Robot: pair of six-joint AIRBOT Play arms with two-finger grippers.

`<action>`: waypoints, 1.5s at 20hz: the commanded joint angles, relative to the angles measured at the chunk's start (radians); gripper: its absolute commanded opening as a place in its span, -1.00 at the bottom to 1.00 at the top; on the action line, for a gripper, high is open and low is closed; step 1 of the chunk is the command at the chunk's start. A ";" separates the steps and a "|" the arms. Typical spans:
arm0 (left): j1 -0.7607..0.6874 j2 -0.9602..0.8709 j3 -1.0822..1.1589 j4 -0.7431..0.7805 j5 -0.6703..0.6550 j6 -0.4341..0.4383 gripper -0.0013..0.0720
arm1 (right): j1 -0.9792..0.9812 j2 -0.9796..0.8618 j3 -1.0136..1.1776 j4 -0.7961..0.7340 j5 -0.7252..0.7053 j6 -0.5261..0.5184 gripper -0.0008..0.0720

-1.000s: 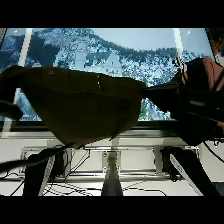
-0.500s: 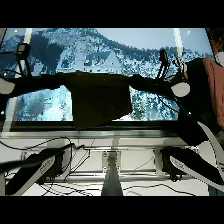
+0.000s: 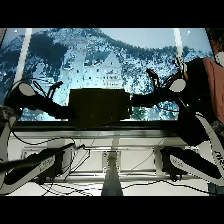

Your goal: Fold the clothes and pants, and hang the long-sleeved shirts on hangers.

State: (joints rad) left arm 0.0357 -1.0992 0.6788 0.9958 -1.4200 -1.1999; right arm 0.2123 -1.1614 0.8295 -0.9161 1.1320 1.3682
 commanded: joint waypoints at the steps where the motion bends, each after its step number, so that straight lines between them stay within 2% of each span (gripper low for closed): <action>1: -0.011 -0.008 -0.109 -0.113 0.114 -0.005 0.70 | 0.000 -0.007 -0.001 -0.068 -0.085 0.011 0.97; 4: -0.011 -0.008 -0.108 -0.174 0.161 -0.005 0.68 | 0.000 -0.053 0.000 -0.032 -0.172 0.090 0.96; 6: -0.011 -0.008 -0.108 -0.186 0.185 -0.005 0.68 | 0.000 -0.117 0.011 0.053 -0.177 0.080 0.96; 7: -0.011 -0.008 -0.108 -0.186 0.191 -0.005 0.68 | -0.001 -0.153 0.030 0.050 -0.176 0.080 0.96; 9: -0.011 -0.008 -0.108 -0.185 0.190 -0.005 0.68 | -0.022 -0.228 0.085 0.048 -0.145 0.081 0.96; 11: -0.011 -0.008 -0.108 -0.186 0.190 -0.005 0.68 | -0.034 -0.303 0.142 0.054 -0.050 0.077 0.96; 13: -0.011 -0.008 -0.108 -0.186 0.190 -0.005 0.68 | -0.034 -0.380 0.183 0.053 0.031 0.028 0.96; 15: -0.011 -0.008 -0.108 -0.186 0.190 -0.005 0.68 | -0.031 -0.442 0.188 0.089 0.026 0.011 0.96; 18: -0.011 -0.008 -0.108 -0.185 0.195 -0.004 0.68 | -0.031 -0.507 0.188 0.266 0.027 -0.135 0.94; 21: -0.011 -0.008 -0.109 -0.165 0.279 0.030 0.68 | -0.014 -0.529 0.188 0.417 0.029 -0.247 0.90; 24: -0.011 -0.008 -0.109 -0.163 0.374 0.030 0.68 | 0.052 -0.529 0.189 0.431 0.018 -0.319 0.88; 25: -0.011 -0.008 -0.109 -0.163 0.394 0.030 0.68 | 0.078 -0.529 0.193 0.429 -0.004 -0.341 0.50; 26: -0.011 -0.008 -0.108 -0.163 0.408 0.030 0.68 | 0.096 -0.528 0.202 0.426 -0.026 -0.350 -0.18; 27: -0.011 -0.008 -0.106 -0.163 0.414 0.032 0.68 | 0.108 -0.525 0.219 0.422 -0.042 -0.350 -0.75; 28: -0.007 -0.006 -0.098 -0.158 0.413 0.040 0.68 | 0.106 -0.518 0.246 0.421 -0.039 -0.350 -0.84; 30: 0.009 -0.006 -0.049 -0.153 0.379 0.078 0.68 | 0.089 -0.480 0.303 0.395 -0.034 -0.343 -0.86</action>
State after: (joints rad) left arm 0.0322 -1.1061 0.5930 0.8352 -1.0447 -1.1580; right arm 0.2966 -1.6695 1.0763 -0.5137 1.1137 1.0454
